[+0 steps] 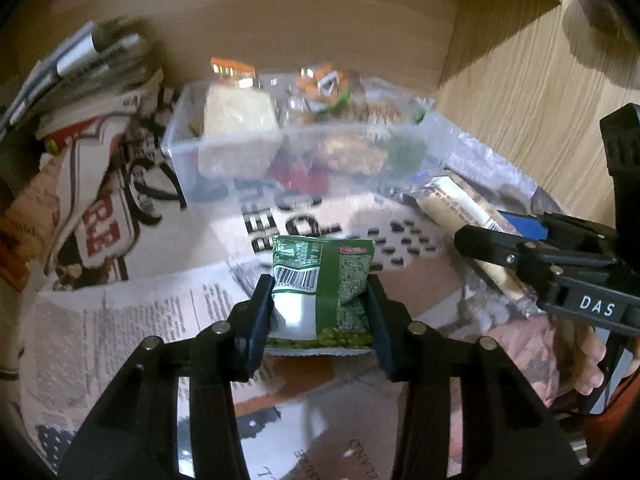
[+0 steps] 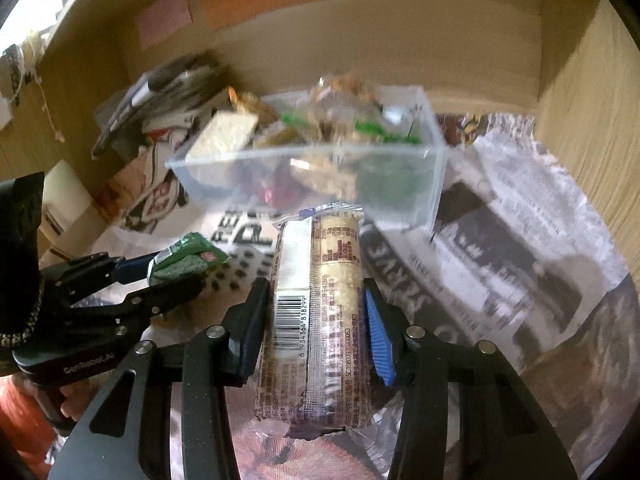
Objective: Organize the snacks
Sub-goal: 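Lower the green bag into the clear box with the left tool while the right places the wafer bar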
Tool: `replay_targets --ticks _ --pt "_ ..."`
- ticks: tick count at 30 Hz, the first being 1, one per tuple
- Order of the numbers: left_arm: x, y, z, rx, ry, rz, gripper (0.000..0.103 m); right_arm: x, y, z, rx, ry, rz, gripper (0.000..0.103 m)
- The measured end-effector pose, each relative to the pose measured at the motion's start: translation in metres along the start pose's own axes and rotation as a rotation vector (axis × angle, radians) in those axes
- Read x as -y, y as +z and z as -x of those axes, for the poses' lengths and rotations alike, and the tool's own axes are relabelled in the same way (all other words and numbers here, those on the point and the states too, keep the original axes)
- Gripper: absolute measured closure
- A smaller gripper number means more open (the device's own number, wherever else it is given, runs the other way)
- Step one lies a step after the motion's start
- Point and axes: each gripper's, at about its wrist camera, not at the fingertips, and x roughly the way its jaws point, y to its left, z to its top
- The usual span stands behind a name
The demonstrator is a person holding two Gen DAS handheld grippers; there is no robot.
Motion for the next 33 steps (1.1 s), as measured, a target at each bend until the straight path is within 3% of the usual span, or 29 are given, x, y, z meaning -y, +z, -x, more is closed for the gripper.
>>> replay_targets --ticks 7,19,26,33 --pt "0.0 0.032 0.027 0.102 -0.002 -0.001 0.059 0.0 0.028 0.023 0.102 -0.009 0.014 0.061" --pt "-0.003 0.086 0.03 0.189 0.008 0.014 0.059 0.002 0.082 0.042 0.25 -0.038 0.038 0.061" --pt "-0.011 0.114 0.011 0.193 0.022 0.037 0.059 0.007 0.109 0.029 0.263 -0.079 0.061 0.061" --pt "-0.011 0.128 -0.015 0.166 0.026 0.049 0.058 0.025 0.121 -0.004 0.204 -0.113 0.035 0.061"
